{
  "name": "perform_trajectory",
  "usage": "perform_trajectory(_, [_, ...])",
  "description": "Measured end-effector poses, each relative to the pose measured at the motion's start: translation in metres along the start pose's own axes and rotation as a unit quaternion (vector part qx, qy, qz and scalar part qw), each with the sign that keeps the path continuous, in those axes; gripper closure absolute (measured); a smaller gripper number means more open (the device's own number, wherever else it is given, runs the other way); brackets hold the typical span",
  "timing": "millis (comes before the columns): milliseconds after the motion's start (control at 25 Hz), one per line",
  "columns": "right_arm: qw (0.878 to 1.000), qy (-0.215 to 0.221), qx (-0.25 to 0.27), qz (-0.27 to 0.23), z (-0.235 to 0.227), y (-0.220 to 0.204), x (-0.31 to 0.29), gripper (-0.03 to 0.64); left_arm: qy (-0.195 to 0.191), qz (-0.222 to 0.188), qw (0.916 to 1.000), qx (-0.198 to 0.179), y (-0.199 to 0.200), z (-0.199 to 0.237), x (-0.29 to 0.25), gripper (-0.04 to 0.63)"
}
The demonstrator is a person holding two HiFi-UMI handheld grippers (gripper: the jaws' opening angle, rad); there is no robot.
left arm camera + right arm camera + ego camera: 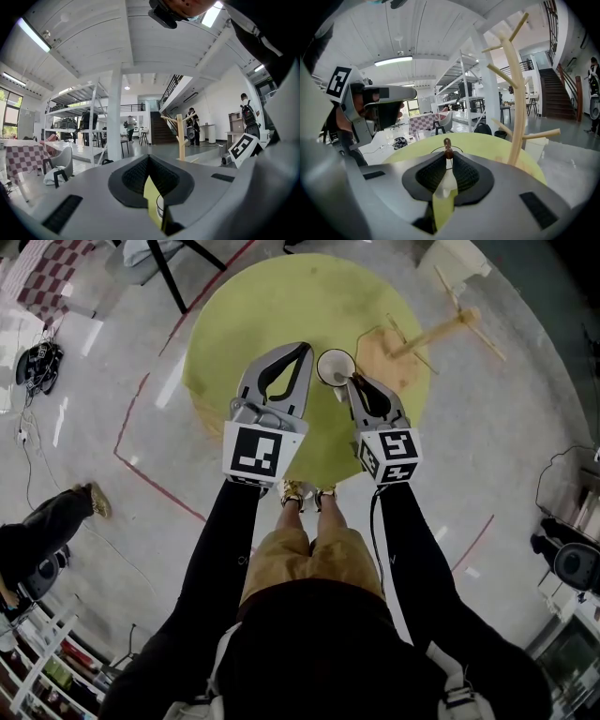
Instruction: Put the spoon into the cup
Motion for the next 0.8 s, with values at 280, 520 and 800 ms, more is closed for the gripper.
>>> perform_trajectory(280, [1.0, -0.006, -0.005, -0.002, 0.0013, -0.0045, -0.0002, 0.489, -0.001, 0.007, 1.0, 0.005, -0.0059, -0.003, 0.0038, 0.58])
perform_trajectory(520, [1.0, -0.003, -0.004, -0.007, 0.0035, -0.0046, -0.0002, 0.436, 0.002, 0.009, 0.9999, 0.008, -0.0082, -0.0034, 0.0057, 0.58])
perform_trajectory(800, [1.0, -0.008, -0.01, -0.011, 0.0015, -0.0044, 0.0024, 0.436, 0.0, 0.009, 0.9999, 0.011, -0.0086, -0.0075, 0.0072, 0.58])
Point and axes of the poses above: the fingertips, and each gripper's own axes: x backward along the fingers, z to its left, y out of its top, the point moved 7 cm from there along x, backward along the fingers, and after that the axes turned 7 degrees about y, right-handed, at the moved point
